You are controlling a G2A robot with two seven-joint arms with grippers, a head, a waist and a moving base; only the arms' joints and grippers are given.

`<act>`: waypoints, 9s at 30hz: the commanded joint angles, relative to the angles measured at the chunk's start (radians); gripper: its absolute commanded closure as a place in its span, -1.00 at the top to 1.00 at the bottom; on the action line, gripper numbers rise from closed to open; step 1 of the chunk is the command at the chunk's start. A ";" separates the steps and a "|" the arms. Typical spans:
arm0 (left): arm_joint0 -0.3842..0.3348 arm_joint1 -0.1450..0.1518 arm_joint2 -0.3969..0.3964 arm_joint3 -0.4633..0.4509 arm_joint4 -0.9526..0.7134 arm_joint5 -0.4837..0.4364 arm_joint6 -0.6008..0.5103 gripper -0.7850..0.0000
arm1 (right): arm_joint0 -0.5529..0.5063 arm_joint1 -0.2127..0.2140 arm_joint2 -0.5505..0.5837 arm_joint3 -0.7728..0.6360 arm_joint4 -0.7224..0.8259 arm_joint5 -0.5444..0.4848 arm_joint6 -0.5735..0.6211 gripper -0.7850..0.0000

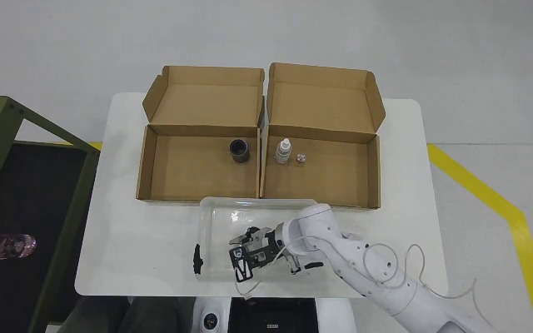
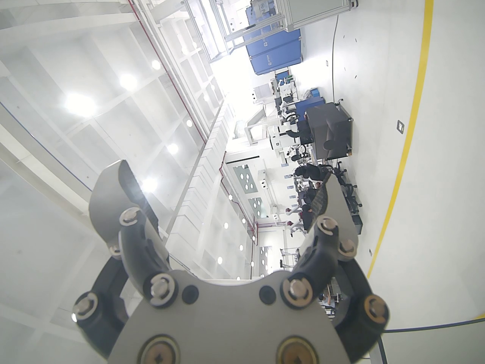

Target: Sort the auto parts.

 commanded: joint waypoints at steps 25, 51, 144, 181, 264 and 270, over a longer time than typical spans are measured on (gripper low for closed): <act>0.000 0.000 0.000 0.000 0.000 0.000 0.000 1.00 | 0.046 -0.006 0.033 -0.047 0.102 -0.011 -0.025 -1.00; 0.000 0.000 0.000 0.000 0.000 0.000 0.000 1.00 | 0.045 0.028 0.209 -0.179 0.269 -0.003 -0.077 -1.00; 0.000 0.000 0.000 0.000 0.000 0.000 0.000 1.00 | 0.566 -0.286 -0.175 0.720 0.409 0.135 0.043 -0.36; 0.000 0.000 0.000 0.000 0.000 0.000 0.000 1.00 | 0.162 -0.072 0.282 0.010 0.450 -0.001 0.164 -0.17; 0.000 0.000 0.000 0.000 0.000 0.000 0.000 1.00 | -0.767 0.108 1.151 -0.302 0.149 0.407 -0.639 1.00; 0.000 0.000 0.000 0.000 0.000 0.000 0.000 1.00 | -0.767 0.108 1.151 -0.302 0.149 0.407 -0.639 1.00</act>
